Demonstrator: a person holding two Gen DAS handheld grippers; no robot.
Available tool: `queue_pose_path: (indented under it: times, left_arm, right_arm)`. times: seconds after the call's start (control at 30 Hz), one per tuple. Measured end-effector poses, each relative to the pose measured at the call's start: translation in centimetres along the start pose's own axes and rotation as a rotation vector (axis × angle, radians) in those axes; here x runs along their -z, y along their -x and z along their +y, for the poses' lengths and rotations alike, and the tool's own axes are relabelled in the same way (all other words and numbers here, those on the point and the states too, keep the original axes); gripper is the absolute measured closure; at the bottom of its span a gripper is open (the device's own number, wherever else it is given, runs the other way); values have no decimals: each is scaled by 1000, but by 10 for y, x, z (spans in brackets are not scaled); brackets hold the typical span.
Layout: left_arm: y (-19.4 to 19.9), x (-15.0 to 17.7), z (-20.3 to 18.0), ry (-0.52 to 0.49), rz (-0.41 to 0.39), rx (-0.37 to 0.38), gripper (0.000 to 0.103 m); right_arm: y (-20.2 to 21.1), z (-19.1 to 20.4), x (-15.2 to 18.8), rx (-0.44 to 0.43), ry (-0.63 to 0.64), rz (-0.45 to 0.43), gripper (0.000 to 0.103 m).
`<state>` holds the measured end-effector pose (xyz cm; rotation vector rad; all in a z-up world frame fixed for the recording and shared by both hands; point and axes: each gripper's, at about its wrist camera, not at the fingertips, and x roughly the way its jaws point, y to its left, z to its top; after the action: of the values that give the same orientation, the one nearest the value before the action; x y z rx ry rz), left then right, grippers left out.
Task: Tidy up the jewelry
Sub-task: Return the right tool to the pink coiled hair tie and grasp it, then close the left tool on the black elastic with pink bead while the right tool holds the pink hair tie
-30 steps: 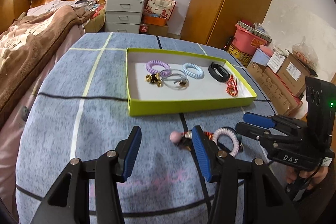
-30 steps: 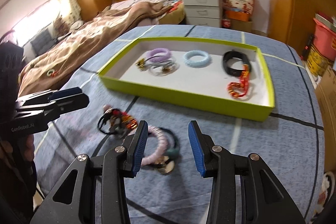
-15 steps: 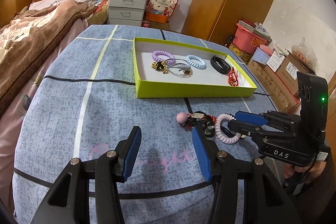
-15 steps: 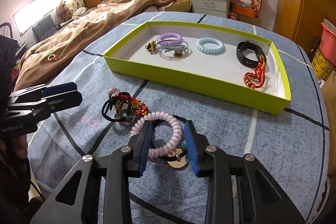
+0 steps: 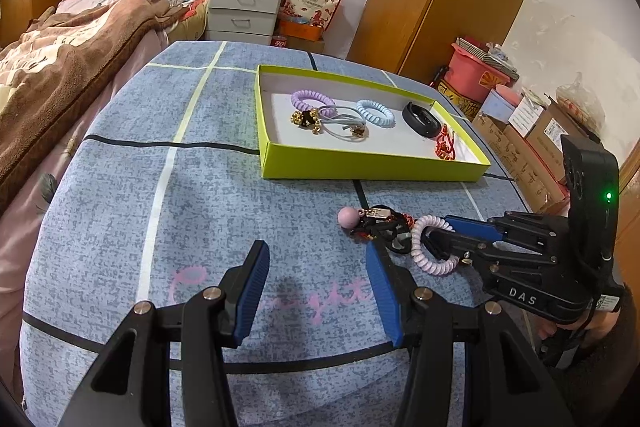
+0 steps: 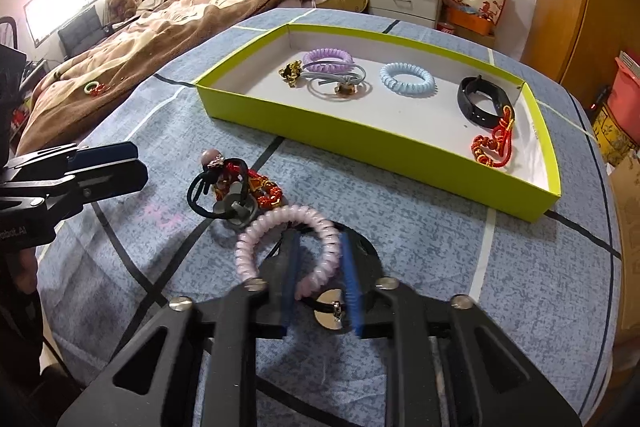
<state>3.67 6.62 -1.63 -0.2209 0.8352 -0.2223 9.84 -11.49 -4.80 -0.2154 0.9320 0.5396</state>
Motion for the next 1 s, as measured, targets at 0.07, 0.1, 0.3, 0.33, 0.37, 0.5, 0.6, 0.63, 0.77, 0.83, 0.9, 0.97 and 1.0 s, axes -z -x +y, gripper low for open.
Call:
queue_pose_path:
  times: [0.07, 0.1, 0.3, 0.33, 0.37, 0.5, 0.6, 0.63, 0.77, 0.83, 0.9, 0.97, 1.0]
  left_arm:
    - [-1, -1, 0, 2, 0, 5, 51]
    - [-2, -1, 0, 2, 2, 7, 51]
    - [-9, -1, -5, -5, 22, 24, 51]
    - [-10, -2, -5, -4, 24, 24, 51]
    - [-12, -3, -6, -5, 25, 23, 51]
    - [-19, -9, -8, -19, 34, 17, 51]
    - [-23, -15, -7, -24, 24, -17, 51]
    - [-24, -18, -7, -18, 27, -8, 51]
    - [-33, -25, -9, 0, 41, 24, 51]
    - [-37, -26, -16, -32, 43, 17, 51]
    - [-42, -26, -19, -37, 62, 34, 51]
    - [-47, -25, -21, -45, 80, 14, 52]
    - [-48, -25, -23, -59, 77, 4, 52]
  right_arm:
    - [3, -2, 1, -6, -11, -12, 91]
    - [4, -3, 1, -7, -16, -18, 91]
    - [15, -12, 3, -37, -67, -65, 92]
    - [18, -14, 3, -45, -79, -76, 92]
    - [21, -16, 3, -49, -90, -86, 92]
    - [33, -25, 6, -54, -139, -127, 92]
    - [42, -31, 10, -60, -170, -155, 92]
    - [44, -33, 10, -60, -176, -159, 92]
    - [48, -37, 14, -60, -199, -173, 92]
    - [48, -39, 15, -59, -208, -176, 92]
    - [47, -39, 15, -63, -210, -172, 92]
    - [47, -40, 15, -66, -212, -172, 92]
    - [47, -40, 15, -69, -211, -172, 92]
